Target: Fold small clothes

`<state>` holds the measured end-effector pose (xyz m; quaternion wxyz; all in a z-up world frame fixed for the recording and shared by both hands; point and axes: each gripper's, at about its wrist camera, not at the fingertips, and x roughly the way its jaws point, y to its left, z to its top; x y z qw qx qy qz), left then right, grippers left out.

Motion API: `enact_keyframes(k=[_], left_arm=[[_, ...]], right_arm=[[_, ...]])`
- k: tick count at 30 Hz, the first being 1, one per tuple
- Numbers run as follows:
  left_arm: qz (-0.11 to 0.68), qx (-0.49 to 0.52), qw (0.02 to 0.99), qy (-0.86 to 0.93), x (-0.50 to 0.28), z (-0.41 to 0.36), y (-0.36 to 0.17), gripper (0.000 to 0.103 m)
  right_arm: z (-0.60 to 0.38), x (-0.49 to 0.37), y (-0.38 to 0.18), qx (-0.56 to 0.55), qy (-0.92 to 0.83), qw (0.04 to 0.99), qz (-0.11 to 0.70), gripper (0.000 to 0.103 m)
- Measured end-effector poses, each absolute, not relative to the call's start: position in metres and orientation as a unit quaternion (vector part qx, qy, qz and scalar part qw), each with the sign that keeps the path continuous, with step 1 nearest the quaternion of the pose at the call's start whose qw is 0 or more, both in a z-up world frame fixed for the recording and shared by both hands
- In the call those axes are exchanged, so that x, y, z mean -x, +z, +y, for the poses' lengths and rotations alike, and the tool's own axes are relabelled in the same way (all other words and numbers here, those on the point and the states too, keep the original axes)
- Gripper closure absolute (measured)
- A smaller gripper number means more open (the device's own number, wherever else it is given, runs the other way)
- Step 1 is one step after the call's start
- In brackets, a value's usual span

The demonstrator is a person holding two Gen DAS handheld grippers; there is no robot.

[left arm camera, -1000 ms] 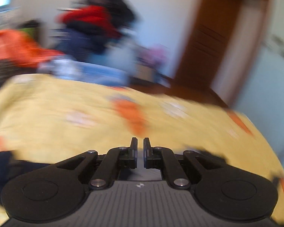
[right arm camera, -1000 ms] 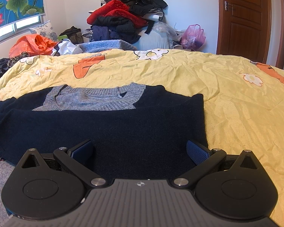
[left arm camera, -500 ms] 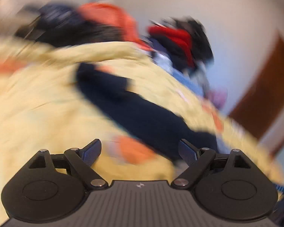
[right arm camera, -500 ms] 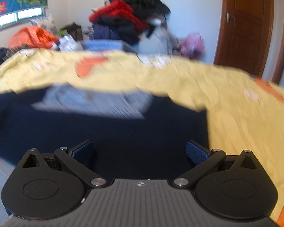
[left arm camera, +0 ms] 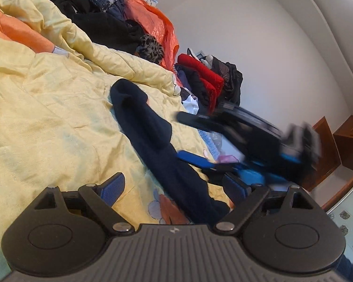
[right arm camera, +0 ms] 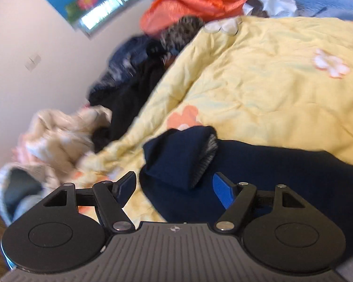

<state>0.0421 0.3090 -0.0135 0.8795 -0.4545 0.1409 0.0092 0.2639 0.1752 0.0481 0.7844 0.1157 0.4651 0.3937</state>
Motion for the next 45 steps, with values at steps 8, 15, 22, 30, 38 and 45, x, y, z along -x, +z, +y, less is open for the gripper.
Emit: enact_keyframes(k=[8, 15, 22, 30, 38, 45], left_arm=[[0.142, 0.451, 0.881, 0.003, -0.040, 0.306, -0.014, 0.009], [0.141, 0.453, 0.880, 0.000, -0.040, 0.308, -0.014, 0.009], [0.144, 0.450, 0.881, -0.002, -0.041, 0.305, -0.013, 0.009], [0.153, 0.439, 0.885, -0.004, -0.042, 0.302, -0.012, 0.009], [0.158, 0.430, 0.889, 0.001, -0.044, 0.300, -0.012, 0.009], [0.158, 0.429, 0.889, -0.001, -0.044, 0.300, -0.013, 0.009]], right_arm=[[0.177, -0.263, 0.051, -0.106, 0.387, 0.801, 0.444, 0.097], [0.058, -0.247, 0.155, -0.154, 0.418, 0.817, 0.367, 0.097], [-0.114, -0.225, 0.182, -0.198, 0.310, 0.845, 0.387, 0.097], [-0.244, -0.216, 0.093, -0.261, 0.142, 0.862, 0.411, 0.023], [-0.181, -0.204, 0.048, -0.205, 0.185, 0.848, 0.452, 0.045], [-0.136, -0.209, 0.057, -0.123, 0.245, 0.855, 0.440, 0.093]])
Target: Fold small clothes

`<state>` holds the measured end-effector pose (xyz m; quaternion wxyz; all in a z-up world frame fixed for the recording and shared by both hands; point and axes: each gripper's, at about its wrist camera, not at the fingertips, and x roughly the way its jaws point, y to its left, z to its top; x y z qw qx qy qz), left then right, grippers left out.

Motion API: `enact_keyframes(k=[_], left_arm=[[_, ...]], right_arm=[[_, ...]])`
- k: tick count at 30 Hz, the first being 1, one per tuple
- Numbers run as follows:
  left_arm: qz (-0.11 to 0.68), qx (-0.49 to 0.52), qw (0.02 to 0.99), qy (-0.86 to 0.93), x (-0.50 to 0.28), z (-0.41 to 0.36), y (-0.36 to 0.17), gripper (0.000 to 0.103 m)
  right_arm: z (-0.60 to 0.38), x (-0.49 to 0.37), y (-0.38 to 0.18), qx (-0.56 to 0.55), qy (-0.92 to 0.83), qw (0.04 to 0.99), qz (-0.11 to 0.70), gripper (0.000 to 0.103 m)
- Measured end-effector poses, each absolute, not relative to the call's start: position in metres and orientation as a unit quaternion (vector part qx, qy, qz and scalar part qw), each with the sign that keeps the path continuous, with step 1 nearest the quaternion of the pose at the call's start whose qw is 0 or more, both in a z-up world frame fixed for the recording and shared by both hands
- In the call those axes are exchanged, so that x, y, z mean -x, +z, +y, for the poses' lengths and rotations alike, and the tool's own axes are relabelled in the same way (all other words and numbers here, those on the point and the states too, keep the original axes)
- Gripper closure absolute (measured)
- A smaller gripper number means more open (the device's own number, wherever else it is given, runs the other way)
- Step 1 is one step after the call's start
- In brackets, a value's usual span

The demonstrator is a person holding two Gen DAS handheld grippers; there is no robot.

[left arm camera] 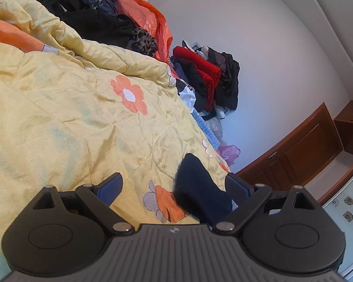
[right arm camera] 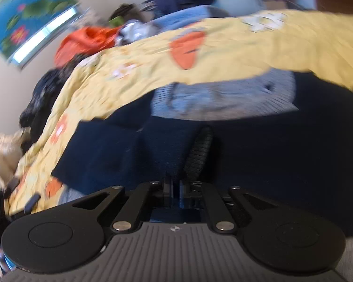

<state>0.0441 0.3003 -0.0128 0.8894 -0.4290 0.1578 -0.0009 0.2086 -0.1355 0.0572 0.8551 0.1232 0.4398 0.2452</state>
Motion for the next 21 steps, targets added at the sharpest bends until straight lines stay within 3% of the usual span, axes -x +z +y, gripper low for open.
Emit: enact_keyframes(k=[7, 13, 15, 16, 17, 21], left_arm=[[0.157, 0.430, 0.889, 0.001, -0.044, 0.300, -0.013, 0.009], [0.157, 0.429, 0.889, 0.001, -0.045, 0.300, -0.012, 0.009], [0.162, 0.424, 0.891, 0.004, -0.046, 0.299, -0.011, 0.009], [0.169, 0.415, 0.894, 0.010, -0.048, 0.296, -0.009, 0.009], [0.183, 0.401, 0.897, 0.024, -0.051, 0.292, -0.005, 0.009], [0.229, 0.272, 0.934, 0.033, -0.080, 0.246, 0.040, 0.009]], right_arm=[[-0.194, -0.234, 0.116, -0.102, 0.211, 0.877, 0.421, 0.093], [-0.238, -0.246, 0.072, -0.080, 0.132, 0.862, 0.482, 0.092], [-0.246, -0.242, 0.062, -0.102, 0.111, 0.866, 0.476, 0.081], [-0.249, -0.236, 0.062, -0.114, 0.089, 0.874, 0.463, 0.062], [-0.253, -0.229, 0.067, -0.122, 0.065, 0.889, 0.437, 0.050], [-0.234, -0.196, 0.096, -0.055, 0.089, 0.934, 0.342, 0.050]])
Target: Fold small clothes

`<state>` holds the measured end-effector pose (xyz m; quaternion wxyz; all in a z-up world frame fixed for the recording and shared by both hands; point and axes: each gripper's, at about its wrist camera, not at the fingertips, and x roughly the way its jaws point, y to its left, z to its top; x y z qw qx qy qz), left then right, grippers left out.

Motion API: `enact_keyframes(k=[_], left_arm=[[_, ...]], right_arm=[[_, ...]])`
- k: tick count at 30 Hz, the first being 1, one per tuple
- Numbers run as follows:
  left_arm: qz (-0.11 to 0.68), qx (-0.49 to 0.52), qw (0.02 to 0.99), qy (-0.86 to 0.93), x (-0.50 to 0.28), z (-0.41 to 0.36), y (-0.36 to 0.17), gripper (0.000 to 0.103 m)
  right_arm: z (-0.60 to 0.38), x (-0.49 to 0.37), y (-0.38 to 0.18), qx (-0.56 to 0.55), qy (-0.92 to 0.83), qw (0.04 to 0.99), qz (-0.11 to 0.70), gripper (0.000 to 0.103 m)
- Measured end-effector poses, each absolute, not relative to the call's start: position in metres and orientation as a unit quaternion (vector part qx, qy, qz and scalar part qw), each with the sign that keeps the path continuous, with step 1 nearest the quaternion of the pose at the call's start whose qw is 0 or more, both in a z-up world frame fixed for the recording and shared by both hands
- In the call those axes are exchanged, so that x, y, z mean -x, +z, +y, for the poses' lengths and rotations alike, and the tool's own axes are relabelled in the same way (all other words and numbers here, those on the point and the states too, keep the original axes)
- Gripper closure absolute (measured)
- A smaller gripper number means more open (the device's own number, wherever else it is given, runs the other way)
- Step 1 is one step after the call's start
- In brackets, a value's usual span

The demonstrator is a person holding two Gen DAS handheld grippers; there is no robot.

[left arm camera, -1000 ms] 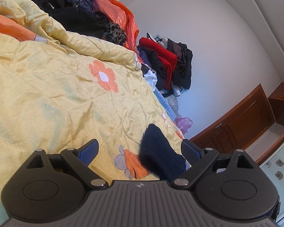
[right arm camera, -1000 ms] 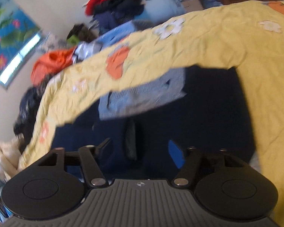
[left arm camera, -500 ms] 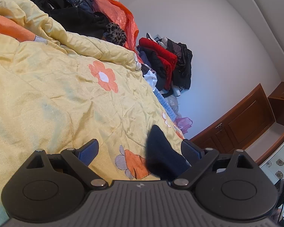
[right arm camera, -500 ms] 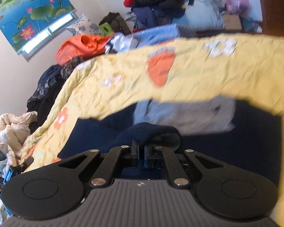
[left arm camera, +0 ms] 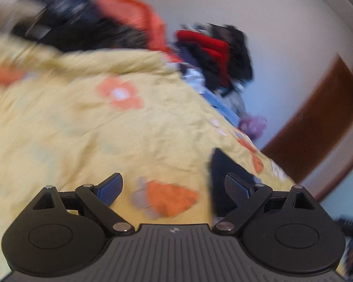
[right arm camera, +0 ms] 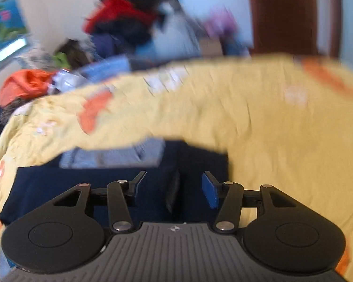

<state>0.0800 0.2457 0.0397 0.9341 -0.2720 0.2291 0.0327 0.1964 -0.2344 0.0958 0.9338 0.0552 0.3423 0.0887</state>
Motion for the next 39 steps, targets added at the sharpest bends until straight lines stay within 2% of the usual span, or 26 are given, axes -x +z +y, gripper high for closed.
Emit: enact_keyframes(k=[4, 7, 8, 10, 12, 13, 15, 18, 20, 22, 24, 25, 31, 32, 39], left_arm=[[0.242, 0.152, 0.958, -0.029, -0.144, 0.170, 0.078, 0.009], [0.298, 0.118, 0.946, -0.054, -0.199, 0.122, 0.070, 0.009], [0.314, 0.100, 0.943, -0.055, -0.213, 0.109, 0.064, 0.009], [0.348, 0.057, 0.935, -0.043, -0.229, 0.092, 0.043, 0.009], [0.377, 0.021, 0.925, -0.041, -0.234, 0.090, 0.014, 0.004], [0.349, -0.003, 0.936, -0.051, -0.225, 0.092, 0.006, 0.004], [0.352, 0.016, 0.934, -0.056, -0.225, 0.100, 0.006, 0.002], [0.353, -0.021, 0.935, -0.032, -0.221, 0.087, 0.008, 0.001], [0.347, -0.032, 0.937, 0.003, -0.203, 0.080, 0.022, 0.004], [0.323, -0.009, 0.946, -0.019, -0.163, 0.077, 0.045, 0.003], [0.308, 0.022, 0.948, -0.074, -0.113, 0.071, 0.056, 0.002], [0.308, 0.021, 0.946, -0.102, -0.090, 0.063, 0.057, 0.002], [0.306, -0.111, 0.935, -0.142, 0.023, 0.032, 0.021, 0.002], [0.320, -0.136, 0.928, -0.134, 0.033, 0.031, 0.014, 0.002], [0.390, -0.075, 0.906, -0.147, 0.099, 0.081, 0.016, 0.001]], right_arm=[[-0.195, -0.191, 0.091, 0.008, 0.134, 0.934, 0.330, 0.047], [-0.174, -0.207, 0.071, 0.035, 0.126, 0.928, 0.350, 0.043], [-0.172, -0.212, 0.061, 0.044, 0.116, 0.925, 0.360, 0.035], [-0.175, -0.217, 0.038, 0.064, 0.088, 0.919, 0.380, 0.028], [-0.192, -0.213, 0.022, 0.051, 0.076, 0.923, 0.374, 0.009], [-0.209, -0.213, 0.017, 0.012, 0.082, 0.924, 0.372, 0.000], [-0.222, -0.209, 0.013, 0.024, 0.089, 0.929, 0.358, 0.001], [-0.218, -0.201, 0.020, 0.039, 0.084, 0.931, 0.353, 0.005], [-0.218, -0.184, 0.038, 0.026, 0.064, 0.939, 0.336, 0.021], [-0.221, -0.148, 0.059, -0.013, 0.096, 0.949, 0.300, 0.021], [-0.220, -0.107, 0.068, -0.054, 0.163, 0.937, 0.303, 0.010], [-0.215, -0.086, 0.067, -0.053, 0.195, 0.927, 0.317, 0.001], [-0.188, 0.020, 0.023, 0.100, 0.231, 0.886, 0.389, 0.001], [-0.194, 0.041, 0.023, 0.111, 0.232, 0.897, 0.360, 0.000], [-0.267, 0.109, 0.041, 0.136, 0.205, 0.858, 0.450, 0.001]])
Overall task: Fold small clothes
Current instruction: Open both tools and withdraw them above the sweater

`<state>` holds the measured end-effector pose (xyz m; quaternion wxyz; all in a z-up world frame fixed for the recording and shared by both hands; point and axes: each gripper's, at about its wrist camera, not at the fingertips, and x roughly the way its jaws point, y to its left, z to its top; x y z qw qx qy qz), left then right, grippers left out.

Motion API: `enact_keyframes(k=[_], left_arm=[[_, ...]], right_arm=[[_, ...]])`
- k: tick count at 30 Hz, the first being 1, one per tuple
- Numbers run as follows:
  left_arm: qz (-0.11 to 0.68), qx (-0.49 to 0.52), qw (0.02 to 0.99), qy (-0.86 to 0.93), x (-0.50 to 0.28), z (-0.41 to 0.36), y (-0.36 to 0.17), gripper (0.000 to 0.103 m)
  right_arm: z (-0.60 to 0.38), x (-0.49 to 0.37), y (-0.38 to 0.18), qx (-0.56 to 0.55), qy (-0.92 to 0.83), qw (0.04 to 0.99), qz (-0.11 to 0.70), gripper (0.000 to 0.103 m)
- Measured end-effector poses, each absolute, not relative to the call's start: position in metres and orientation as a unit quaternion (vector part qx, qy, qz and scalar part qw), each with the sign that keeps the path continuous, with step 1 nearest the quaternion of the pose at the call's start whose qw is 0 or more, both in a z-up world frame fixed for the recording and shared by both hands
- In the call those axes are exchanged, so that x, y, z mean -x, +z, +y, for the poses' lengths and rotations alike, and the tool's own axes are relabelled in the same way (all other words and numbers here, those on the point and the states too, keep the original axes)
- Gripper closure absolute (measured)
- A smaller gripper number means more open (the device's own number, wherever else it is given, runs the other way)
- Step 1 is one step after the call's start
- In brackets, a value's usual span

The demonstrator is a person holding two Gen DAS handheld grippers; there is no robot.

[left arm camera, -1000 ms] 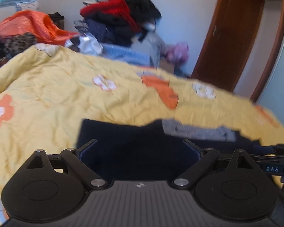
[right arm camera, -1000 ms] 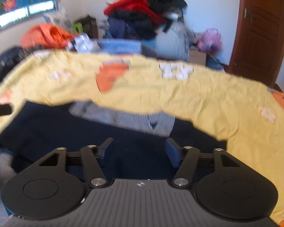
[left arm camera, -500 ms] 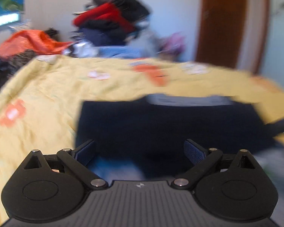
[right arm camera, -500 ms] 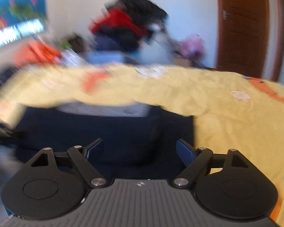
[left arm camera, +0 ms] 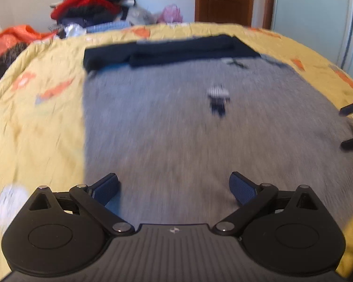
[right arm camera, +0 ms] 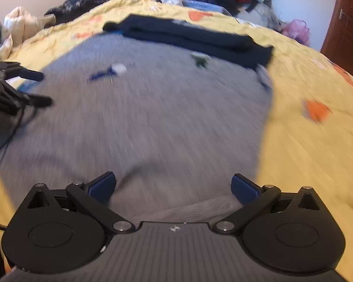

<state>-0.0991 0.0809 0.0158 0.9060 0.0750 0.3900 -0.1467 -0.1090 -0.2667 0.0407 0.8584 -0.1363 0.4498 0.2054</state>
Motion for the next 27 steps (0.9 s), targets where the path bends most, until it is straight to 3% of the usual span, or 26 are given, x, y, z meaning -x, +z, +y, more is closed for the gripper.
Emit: enact_keyframes(k=[3, 7, 13, 17, 21, 23, 24, 27], left_arm=[[0.415, -0.124, 0.887, -0.158, 0.126, 0.098, 0.027, 0.001], [0.388, -0.171, 0.899, -0.105, 0.142, 0.129, 0.060, 0.001], [0.281, 0.010, 0.950, -0.138, 0.100, 0.120, 0.113, 0.001], [0.280, 0.012, 0.956, -0.090, 0.036, 0.060, 0.082, 0.001], [0.340, -0.018, 0.939, -0.036, -0.017, 0.018, 0.036, 0.001], [0.372, -0.031, 0.928, -0.012, -0.025, 0.010, 0.014, 0.001], [0.352, -0.016, 0.936, -0.011, -0.017, 0.013, 0.009, 0.000], [0.353, -0.007, 0.935, -0.014, -0.011, 0.021, 0.008, 0.000]], right_arm=[[-0.290, 0.136, 0.054, 0.180, 0.158, 0.847, 0.475, 0.001], [-0.299, 0.147, 0.088, 0.200, 0.105, 0.876, 0.426, 0.001], [-0.263, 0.094, 0.110, 0.047, 0.162, 0.935, 0.313, 0.000], [-0.222, 0.003, 0.077, -0.057, 0.140, 0.933, 0.327, 0.000], [-0.183, -0.058, 0.037, -0.038, 0.038, 0.924, 0.380, 0.001], [-0.167, -0.064, 0.019, 0.012, 0.002, 0.930, 0.366, 0.000], [-0.163, -0.056, 0.015, 0.027, 0.000, 0.939, 0.344, 0.000], [-0.172, -0.041, 0.012, 0.000, -0.001, 0.938, 0.347, 0.000]])
